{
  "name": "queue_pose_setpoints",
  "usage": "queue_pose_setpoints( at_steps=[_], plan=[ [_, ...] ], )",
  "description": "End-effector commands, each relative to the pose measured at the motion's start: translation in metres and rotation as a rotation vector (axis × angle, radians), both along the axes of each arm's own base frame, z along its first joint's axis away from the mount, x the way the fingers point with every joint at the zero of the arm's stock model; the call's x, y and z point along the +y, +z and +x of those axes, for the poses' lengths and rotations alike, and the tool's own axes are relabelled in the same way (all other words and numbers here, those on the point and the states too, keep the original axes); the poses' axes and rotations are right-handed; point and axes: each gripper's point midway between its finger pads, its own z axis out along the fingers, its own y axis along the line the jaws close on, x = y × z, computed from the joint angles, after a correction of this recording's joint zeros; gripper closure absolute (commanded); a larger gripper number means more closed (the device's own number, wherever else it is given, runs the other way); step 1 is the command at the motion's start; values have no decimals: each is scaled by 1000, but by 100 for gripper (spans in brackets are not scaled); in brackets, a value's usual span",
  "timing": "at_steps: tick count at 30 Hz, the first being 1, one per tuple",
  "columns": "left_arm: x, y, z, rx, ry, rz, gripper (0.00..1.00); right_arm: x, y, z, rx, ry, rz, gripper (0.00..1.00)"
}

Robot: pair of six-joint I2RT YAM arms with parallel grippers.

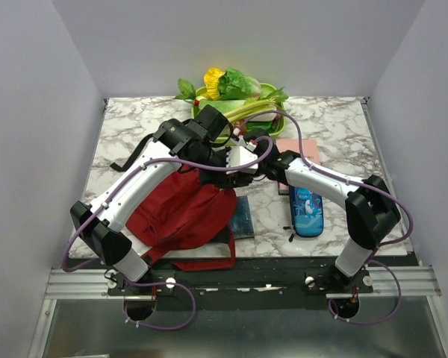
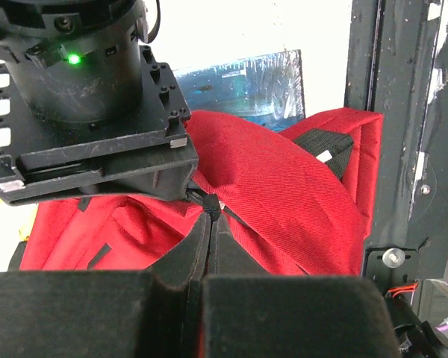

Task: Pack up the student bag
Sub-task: Unzip the student bag at the center of the board.

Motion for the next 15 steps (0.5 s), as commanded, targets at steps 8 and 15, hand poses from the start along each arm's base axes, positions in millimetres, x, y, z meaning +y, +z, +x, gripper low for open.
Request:
queue_pose_setpoints(
  at_steps=[8,15],
  plan=[
    [0,18,-20,-7,-56,-56,100,13,-10,2,28,16,1,92],
    [11,19,-34,-12,-116,-48,100,4,-24,8,30,-36,-57,99]
  ],
)
